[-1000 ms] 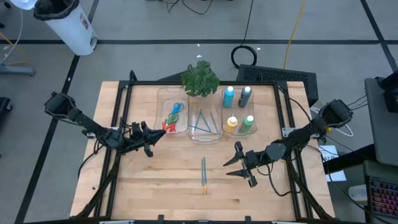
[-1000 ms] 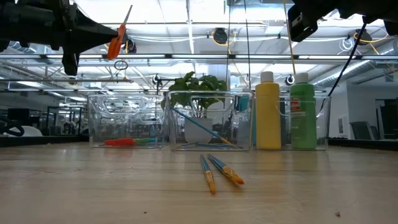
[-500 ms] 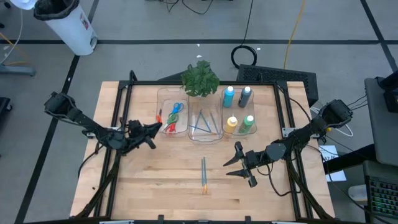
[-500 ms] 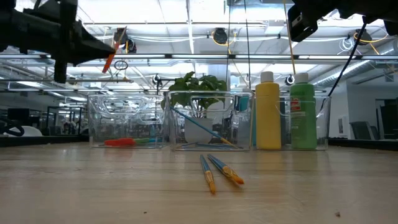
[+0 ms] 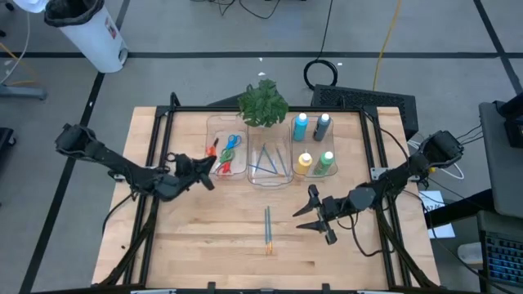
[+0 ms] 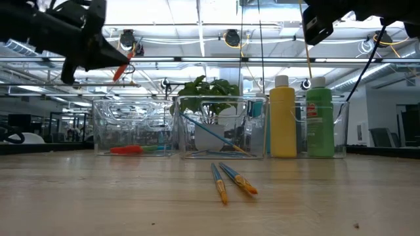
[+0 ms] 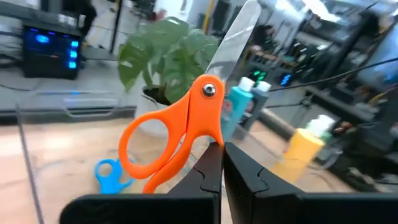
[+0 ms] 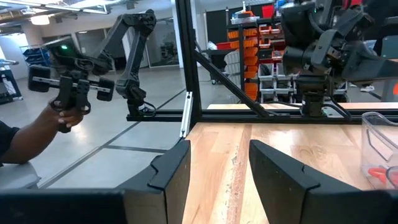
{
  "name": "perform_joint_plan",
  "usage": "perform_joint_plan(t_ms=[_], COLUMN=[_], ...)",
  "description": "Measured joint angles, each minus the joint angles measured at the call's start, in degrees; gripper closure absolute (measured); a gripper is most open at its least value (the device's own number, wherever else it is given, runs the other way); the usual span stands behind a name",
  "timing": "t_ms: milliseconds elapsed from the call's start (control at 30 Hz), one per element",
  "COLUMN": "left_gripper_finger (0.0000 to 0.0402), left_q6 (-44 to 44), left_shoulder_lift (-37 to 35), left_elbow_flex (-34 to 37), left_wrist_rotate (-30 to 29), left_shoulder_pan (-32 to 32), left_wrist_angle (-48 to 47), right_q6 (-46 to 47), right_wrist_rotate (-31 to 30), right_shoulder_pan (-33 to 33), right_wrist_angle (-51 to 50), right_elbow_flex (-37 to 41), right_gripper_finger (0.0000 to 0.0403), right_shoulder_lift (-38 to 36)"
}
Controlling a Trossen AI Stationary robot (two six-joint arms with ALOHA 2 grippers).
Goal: Pick & Place Paint Supplies
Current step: Put the orange scissors into the left transparent bin, then put the blue paintbrush into the middle transparent bin
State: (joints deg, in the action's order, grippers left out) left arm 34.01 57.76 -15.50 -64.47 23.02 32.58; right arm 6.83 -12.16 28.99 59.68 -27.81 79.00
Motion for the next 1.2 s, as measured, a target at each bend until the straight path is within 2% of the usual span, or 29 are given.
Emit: perform_joint_plan(t_ms=[100,200,367,533,667,833,1200], left_gripper_finger=[0.0397,0.0398,0.0398,0.0395,0.0397,0.0386,0.0297], left_q6=[3.70,8.97,16.01,17.84,18.29,20.21,18.02], left_shoulder_lift=[0.00,0.00,0.97,3.81,6.76,9.30,10.54], left_elbow_flex=[-4.87,-9.05,-11.59,-11.63,-11.62,-11.62,-11.62], left_wrist_rotate=[1.43,6.97,17.14,26.23,29.72,31.35,31.45], left_shoulder_pan=[-3.21,-7.59,-14.82,-19.78,-22.21,-24.22,-24.94], left_wrist_angle=[-11.72,-23.02,-32.31,-33.04,-32.38,-32.46,-32.27], right_q6=[0.00,0.67,1.46,1.46,1.46,1.47,1.49], right_wrist_rotate=[-0.04,-0.02,-0.02,0.00,0.00,0.00,0.00], right_shoulder_pan=[-0.19,-0.17,-0.17,-0.17,-0.17,-0.17,-0.17], right_wrist_angle=[0.00,0.00,0.00,0.00,-0.02,-0.02,-0.04], right_elbow_flex=[0.00,0.00,0.01,0.00,0.01,0.00,0.02], right_gripper_finger=[0.0246,0.0246,0.0246,0.0246,0.0246,0.0246,0.0245], right_shoulder_lift=[0.00,0.00,0.00,0.00,0.00,0.00,0.00])
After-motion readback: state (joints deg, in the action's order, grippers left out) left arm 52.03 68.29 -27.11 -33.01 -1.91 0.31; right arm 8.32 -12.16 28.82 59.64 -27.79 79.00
